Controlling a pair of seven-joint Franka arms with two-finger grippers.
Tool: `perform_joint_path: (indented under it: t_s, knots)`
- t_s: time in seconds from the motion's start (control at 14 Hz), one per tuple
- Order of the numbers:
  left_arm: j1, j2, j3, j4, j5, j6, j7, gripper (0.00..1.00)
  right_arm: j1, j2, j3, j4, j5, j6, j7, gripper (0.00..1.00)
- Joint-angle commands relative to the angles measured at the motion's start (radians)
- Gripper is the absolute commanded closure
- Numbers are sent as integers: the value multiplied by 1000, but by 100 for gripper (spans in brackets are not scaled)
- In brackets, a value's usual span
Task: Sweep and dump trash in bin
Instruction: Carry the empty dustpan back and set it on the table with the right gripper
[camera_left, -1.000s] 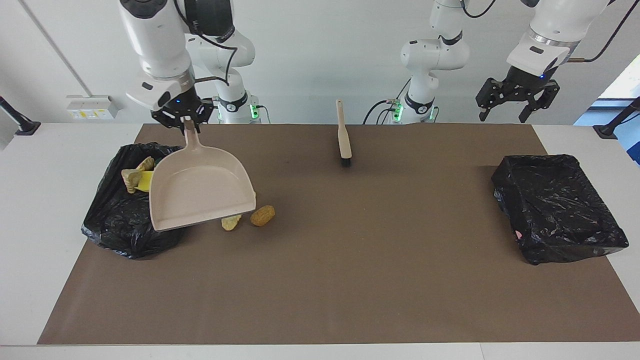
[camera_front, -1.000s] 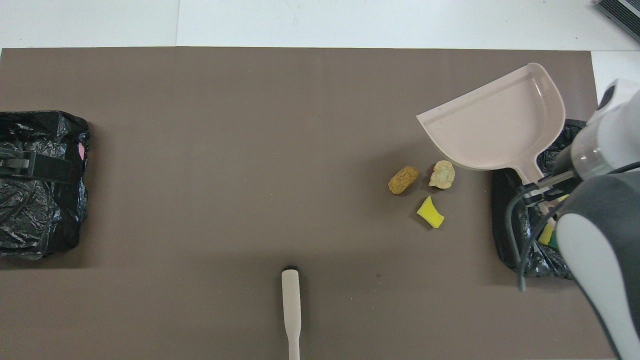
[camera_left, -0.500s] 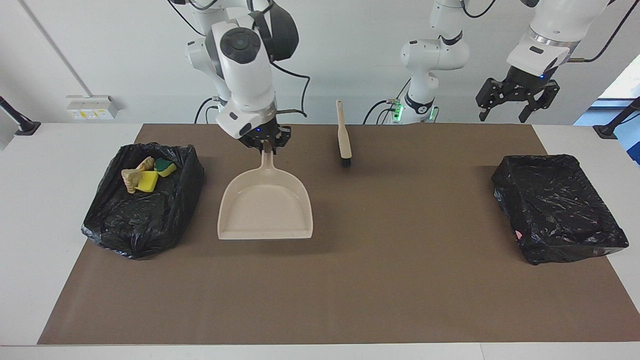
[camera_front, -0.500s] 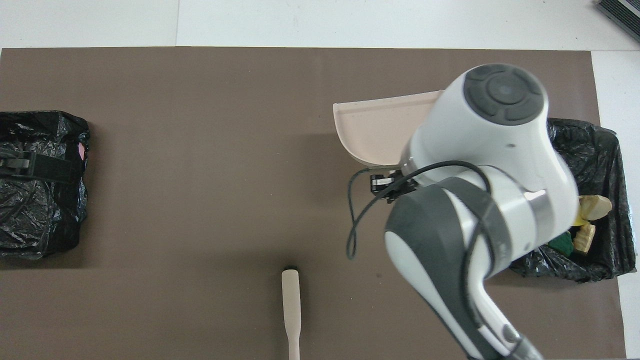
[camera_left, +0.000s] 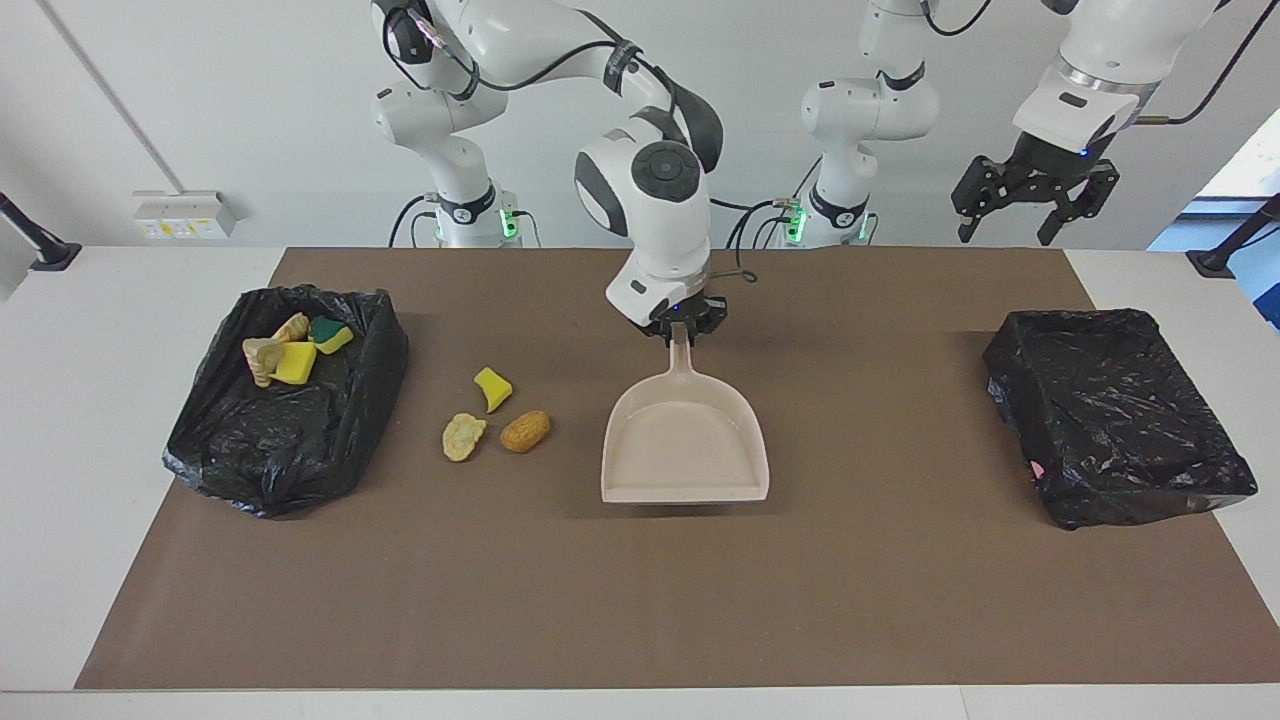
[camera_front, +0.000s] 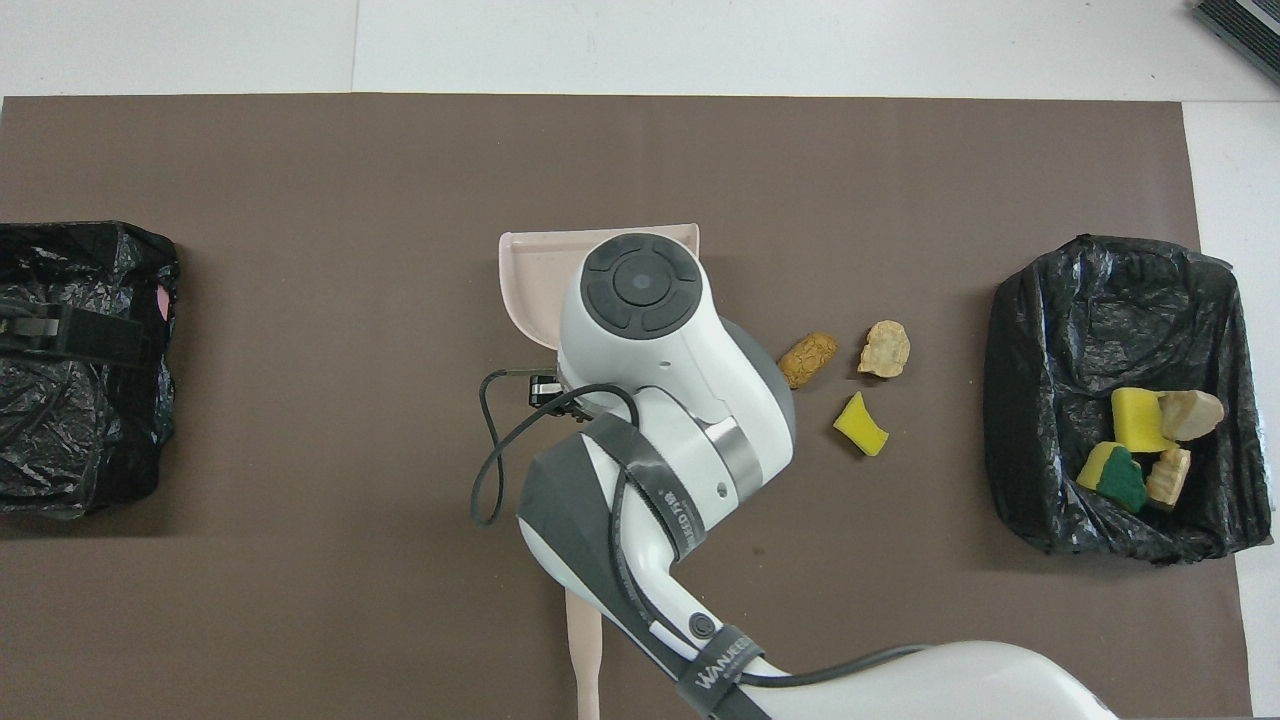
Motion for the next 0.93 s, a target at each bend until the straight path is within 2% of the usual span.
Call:
perform_joint_path:
  t_s: [0.0,0.5,0.64,0.71,0.79,0.86]
  knots:
    - [16,0,-11,14,4,-21,14,0,19,141,-9,160,13,11,24,100]
    - [14,-2,-11,11,4,-22,14,0,24,208,-9,154,-37,101,15,100]
    - [14,-5,-11,6,4,-22,5,0,22,205,-9,153,-36,106,10,80]
    - [14,-7,-11,5,3,-22,2,0,24,201,-7,153,-38,103,10,62]
    - [14,-7,-11,6,3,-21,2,0,28,195,-7,153,-38,98,7,17]
    - [14,-7,-11,5,3,-22,2,0,25,186,-7,148,-36,90,7,0]
